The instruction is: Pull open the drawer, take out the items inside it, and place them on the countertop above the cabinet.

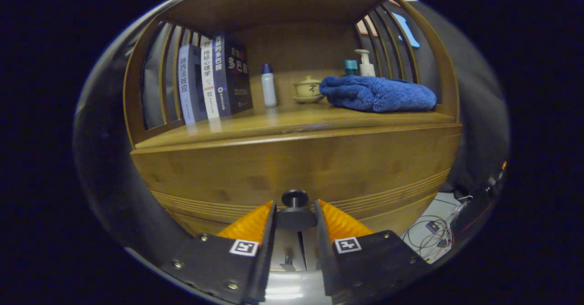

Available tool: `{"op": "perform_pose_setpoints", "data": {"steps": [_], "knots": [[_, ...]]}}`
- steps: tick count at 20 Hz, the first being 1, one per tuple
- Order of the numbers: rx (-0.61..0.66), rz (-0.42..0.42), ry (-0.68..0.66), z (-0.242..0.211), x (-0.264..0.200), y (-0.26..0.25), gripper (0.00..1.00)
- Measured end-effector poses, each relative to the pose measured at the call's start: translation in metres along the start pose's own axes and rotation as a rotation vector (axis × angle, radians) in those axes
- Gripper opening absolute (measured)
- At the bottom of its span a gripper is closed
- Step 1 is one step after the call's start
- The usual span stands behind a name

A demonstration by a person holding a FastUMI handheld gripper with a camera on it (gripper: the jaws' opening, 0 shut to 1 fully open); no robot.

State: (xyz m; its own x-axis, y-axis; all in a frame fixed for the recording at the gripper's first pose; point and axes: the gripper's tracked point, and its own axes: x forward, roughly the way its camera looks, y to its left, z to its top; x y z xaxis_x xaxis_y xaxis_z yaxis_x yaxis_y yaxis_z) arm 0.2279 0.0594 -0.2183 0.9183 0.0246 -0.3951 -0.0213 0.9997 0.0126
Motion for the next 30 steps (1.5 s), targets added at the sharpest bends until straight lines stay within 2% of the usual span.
{"op": "perform_pose_setpoints", "data": {"steps": [5,6,19,30], "knots": [[-0.035,-0.022,0.019,-0.002,0.001,0.0,0.38],[-0.04,-0.026,0.031,-0.004,-0.002,0.0,0.31],[-0.027,-0.076,0.069,-0.031,-0.086,-0.004,0.32],[-0.059,-0.152,0.129,-0.061,-0.168,-0.012,0.31]]}}
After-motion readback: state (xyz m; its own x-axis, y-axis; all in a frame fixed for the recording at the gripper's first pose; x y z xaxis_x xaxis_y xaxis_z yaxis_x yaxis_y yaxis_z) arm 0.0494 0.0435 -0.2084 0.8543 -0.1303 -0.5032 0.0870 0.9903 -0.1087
